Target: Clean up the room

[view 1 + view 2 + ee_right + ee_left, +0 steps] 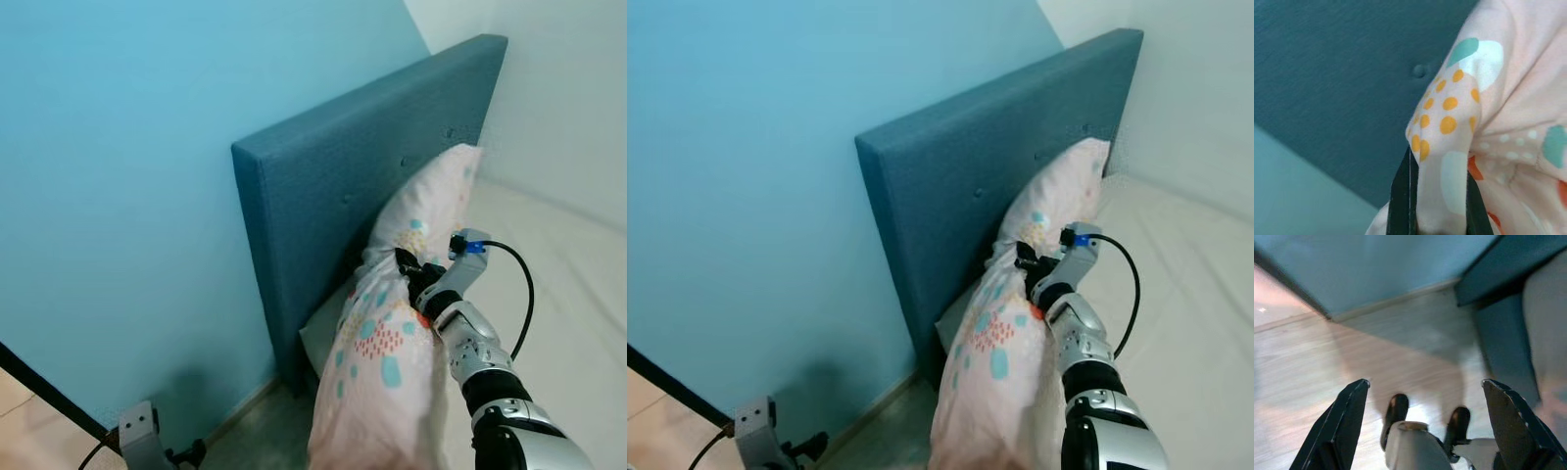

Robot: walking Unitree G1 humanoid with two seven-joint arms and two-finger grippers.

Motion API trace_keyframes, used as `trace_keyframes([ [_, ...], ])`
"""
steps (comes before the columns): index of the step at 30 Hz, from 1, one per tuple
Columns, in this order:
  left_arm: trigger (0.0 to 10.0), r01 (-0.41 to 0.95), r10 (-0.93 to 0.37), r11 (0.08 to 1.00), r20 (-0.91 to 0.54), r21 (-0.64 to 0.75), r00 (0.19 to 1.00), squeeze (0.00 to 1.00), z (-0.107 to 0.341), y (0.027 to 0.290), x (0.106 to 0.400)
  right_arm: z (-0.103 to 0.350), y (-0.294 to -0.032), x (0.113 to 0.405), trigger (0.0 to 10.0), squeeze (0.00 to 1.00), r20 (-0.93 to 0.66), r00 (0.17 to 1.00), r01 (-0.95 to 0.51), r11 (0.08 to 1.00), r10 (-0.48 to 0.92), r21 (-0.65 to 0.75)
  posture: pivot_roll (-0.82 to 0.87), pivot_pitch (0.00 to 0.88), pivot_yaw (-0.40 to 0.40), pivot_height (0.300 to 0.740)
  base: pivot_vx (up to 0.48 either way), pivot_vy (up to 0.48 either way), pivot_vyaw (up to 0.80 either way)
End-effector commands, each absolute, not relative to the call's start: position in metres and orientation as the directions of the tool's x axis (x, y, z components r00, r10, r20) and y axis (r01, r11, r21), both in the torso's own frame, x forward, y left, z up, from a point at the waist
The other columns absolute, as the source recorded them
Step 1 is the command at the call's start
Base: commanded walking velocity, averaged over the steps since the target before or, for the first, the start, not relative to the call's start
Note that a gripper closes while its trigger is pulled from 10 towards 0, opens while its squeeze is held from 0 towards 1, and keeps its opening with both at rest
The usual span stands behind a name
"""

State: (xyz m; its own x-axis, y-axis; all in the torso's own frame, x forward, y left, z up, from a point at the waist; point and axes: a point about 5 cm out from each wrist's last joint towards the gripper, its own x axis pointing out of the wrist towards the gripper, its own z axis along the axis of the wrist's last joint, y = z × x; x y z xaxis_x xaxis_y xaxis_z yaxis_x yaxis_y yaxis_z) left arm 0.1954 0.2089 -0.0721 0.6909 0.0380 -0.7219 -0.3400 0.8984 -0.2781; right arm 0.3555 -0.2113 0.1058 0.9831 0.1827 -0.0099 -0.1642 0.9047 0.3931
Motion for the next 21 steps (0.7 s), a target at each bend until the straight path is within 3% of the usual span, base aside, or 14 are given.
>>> trace_keyframes([
  [1,10.0,-0.345,0.039,0.9,-0.738,-0.267,0.674,0.0,-0.076,0.209,0.189,0.127,-0.207,0.364,10.0,0.0,0.095,0.977,-0.213,0.9,0.191,0.382,-0.12,0.007,0.046,0.74,0.435,0.0,0.0],
  [13,10.0,-0.338,0.03,0.901,-0.738,-0.272,0.674,0.0,-0.076,0.206,0.189,0.133,-0.205,0.366,10.0,0.0,0.125,0.973,-0.226,0.893,0.192,0.389,-0.12,0.008,0.044,0.74,0.434,0.0,0.0],
  [21,10.0,-0.331,0.023,0.902,-0.736,-0.276,0.677,0.0,-0.076,0.204,0.191,0.143,-0.217,0.369,10.0,0.0,0.155,0.983,-0.158,0.901,0.102,0.405,-0.12,0.009,0.045,0.74,0.447,0.0,0.0],
])
